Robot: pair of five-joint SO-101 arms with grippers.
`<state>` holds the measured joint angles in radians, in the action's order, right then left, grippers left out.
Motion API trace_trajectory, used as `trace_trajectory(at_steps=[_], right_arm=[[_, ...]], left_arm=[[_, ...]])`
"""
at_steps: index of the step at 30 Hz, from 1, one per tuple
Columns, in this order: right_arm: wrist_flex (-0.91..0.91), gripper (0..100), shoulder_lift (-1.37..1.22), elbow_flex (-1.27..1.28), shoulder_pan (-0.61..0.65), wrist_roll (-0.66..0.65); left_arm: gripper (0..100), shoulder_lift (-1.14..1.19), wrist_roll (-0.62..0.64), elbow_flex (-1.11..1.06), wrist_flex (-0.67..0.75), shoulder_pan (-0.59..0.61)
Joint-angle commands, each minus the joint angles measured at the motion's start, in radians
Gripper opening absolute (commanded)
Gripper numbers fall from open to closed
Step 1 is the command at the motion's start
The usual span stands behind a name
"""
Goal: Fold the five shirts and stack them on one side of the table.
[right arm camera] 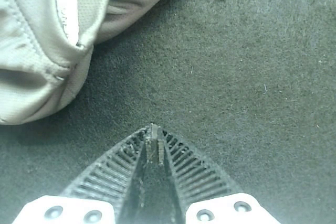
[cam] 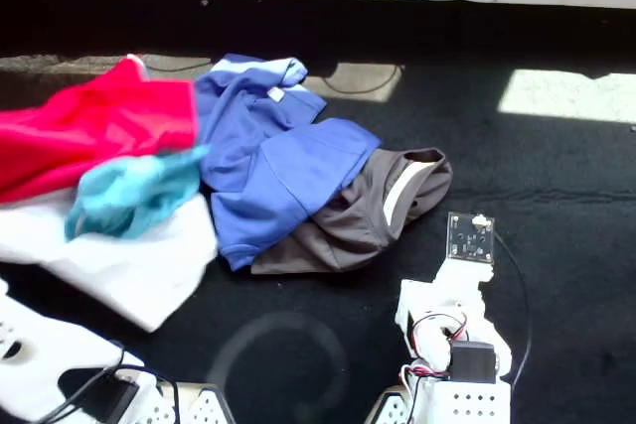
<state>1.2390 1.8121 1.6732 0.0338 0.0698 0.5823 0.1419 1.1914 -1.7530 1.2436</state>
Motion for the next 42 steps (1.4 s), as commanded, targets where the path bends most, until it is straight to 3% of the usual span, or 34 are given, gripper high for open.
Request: trace_trajectory(at_steps=[1, 9, 15, 18, 21, 27, 33, 42], right_arm=[[0.002, 0.7, 0.004, 0.13, 0.005, 0.006], [0.002, 0.7, 0.004, 0.13, 0.005, 0.006], [0.002, 0.7, 0.004, 0.13, 0.005, 0.006], [0.002, 0.7, 0.004, 0.13, 0.005, 0.006], [0.002, 0.7, 0.004, 0.13, 0.005, 0.006], [0.002, 0.7, 0.004, 0.13, 0.005, 0.006], [0.002, 0.7, 0.004, 0.13, 0.005, 0.006], [0.002, 0.7, 0.004, 0.13, 0.005, 0.006]], left_arm=[[1, -0.077, -0.003, 0.102, 0.0, 0.088], [2, -0.077, -0.003, 0.263, -0.002, 0.12], [28, -0.079, 0.003, 0.344, -0.005, 0.027], [40, -0.079, 0.072, 0.417, -0.006, -0.025], [45, -0.079, 0.144, 0.456, -0.008, -0.105], [45, -0.077, 0.149, 0.447, -0.015, -0.384], [43, -0.234, 0.15, 0.214, -0.017, -0.676], [45, -0.677, 0.143, -0.661, -0.006, -0.98]])
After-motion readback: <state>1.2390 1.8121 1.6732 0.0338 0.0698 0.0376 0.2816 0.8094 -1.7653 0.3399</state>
